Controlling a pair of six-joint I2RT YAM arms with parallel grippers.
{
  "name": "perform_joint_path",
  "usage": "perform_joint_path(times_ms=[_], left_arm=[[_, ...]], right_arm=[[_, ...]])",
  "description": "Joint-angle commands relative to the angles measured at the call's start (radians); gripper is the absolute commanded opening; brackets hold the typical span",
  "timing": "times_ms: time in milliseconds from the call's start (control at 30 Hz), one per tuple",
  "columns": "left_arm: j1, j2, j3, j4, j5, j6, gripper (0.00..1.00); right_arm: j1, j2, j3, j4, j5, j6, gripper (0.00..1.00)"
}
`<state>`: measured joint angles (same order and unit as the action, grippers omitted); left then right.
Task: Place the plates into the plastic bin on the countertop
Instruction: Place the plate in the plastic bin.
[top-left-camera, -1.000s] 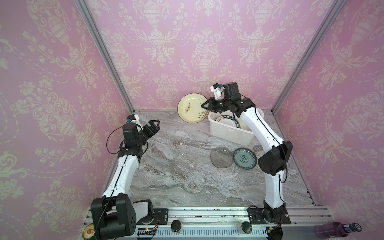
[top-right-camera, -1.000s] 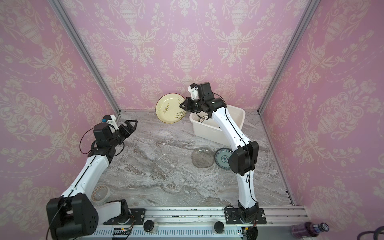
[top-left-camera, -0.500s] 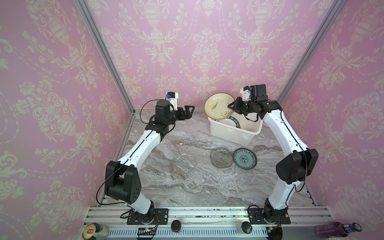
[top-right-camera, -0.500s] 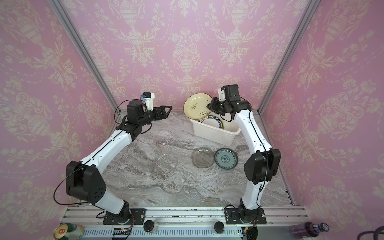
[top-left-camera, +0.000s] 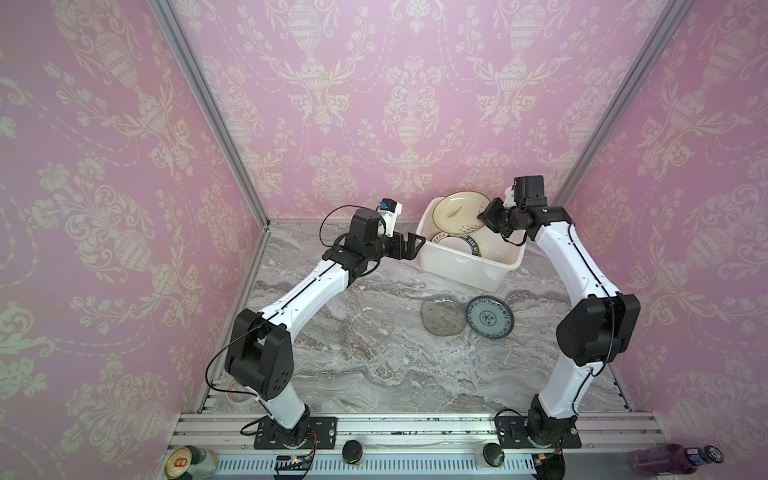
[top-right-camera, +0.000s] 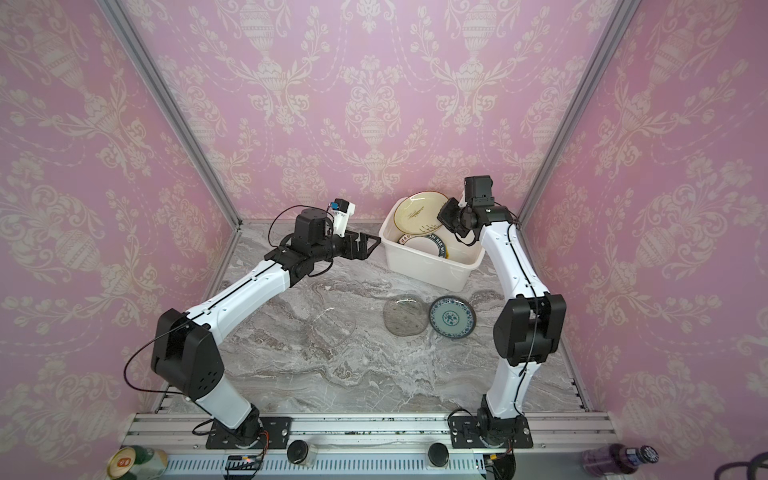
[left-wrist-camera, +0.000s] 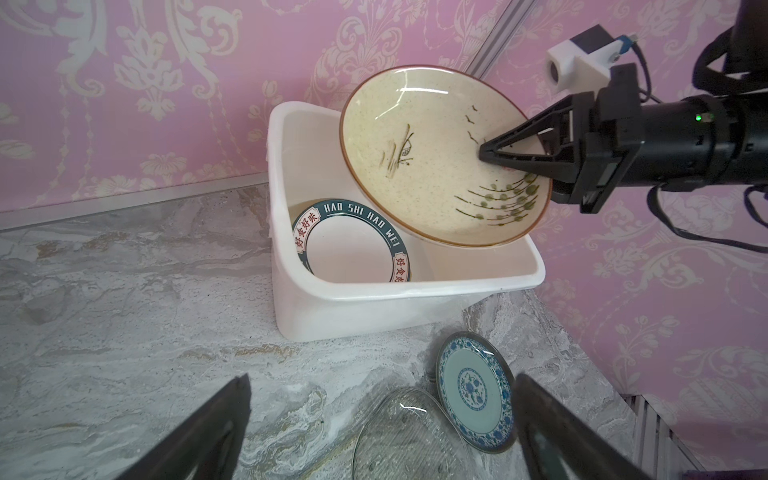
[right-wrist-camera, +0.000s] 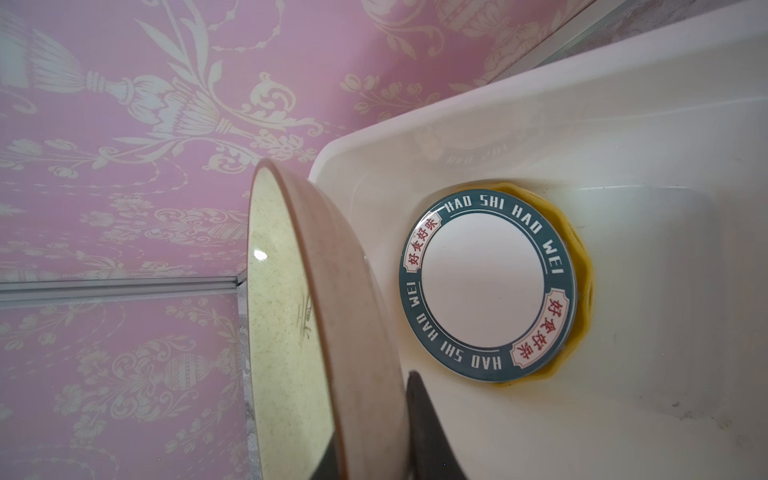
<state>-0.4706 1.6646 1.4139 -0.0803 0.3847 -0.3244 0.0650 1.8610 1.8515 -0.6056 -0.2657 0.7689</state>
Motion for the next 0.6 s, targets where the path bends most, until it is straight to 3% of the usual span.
perform_joint_path(times_ms=[0,567], left_arm=[[0.000,-0.006,0.019,-0.062,-0.027,0.052,0.99],[0.000,-0.016,0.025,-0.117,-0.073,0.058,0.99]], right_arm=[[-0.002,0.035,0.008,0.109,0.029,0.071,0.09],[0.011,0.184,-0.016,0.125,0.069,0.082,0.10]])
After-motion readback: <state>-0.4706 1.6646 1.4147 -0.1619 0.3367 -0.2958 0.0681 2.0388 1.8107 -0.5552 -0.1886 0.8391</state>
